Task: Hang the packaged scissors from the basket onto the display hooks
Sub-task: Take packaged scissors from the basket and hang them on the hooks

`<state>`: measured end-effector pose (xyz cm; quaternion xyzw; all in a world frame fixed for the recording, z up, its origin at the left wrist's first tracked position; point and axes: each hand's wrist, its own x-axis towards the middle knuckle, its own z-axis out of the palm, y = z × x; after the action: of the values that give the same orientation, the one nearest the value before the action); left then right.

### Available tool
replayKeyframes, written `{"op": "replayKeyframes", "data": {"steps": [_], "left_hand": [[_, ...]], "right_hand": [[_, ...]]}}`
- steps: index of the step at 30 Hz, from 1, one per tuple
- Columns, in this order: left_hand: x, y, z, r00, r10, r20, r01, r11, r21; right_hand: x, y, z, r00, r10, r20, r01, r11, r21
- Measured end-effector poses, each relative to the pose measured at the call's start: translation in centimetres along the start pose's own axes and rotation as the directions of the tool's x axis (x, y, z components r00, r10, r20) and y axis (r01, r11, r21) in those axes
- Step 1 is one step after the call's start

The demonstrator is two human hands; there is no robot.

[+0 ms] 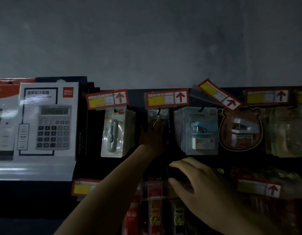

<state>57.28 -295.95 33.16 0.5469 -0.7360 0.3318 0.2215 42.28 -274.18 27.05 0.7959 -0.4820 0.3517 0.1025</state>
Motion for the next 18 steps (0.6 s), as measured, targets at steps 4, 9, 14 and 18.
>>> {"op": "replayKeyframes", "data": {"steps": [4,9,14,18], "left_hand": [[1.2,-0.4,0.6,1.000,-0.008,-0.010,0.007,0.999,-0.043],[2.0,-0.7,0.5,1.000,0.005,0.030,-0.003,0.999,-0.050],[2.3,-0.3,0.6,0.999,-0.020,0.033,0.023,0.997,-0.076],[2.5,-0.3,1.4,0.998,-0.012,-0.069,0.008,0.999,-0.052]], "right_hand": [[0.1,0.5,0.4,0.998,-0.012,0.063,0.012,1.000,0.002],[0.2,1.1,1.3,0.995,-0.021,0.097,0.022,1.000,-0.002],[0.1,1.5,1.3,0.997,-0.021,0.076,0.022,1.000,-0.007],[-0.2,1.8,0.7,0.999,-0.018,0.048,0.019,1.000,-0.021]]}}
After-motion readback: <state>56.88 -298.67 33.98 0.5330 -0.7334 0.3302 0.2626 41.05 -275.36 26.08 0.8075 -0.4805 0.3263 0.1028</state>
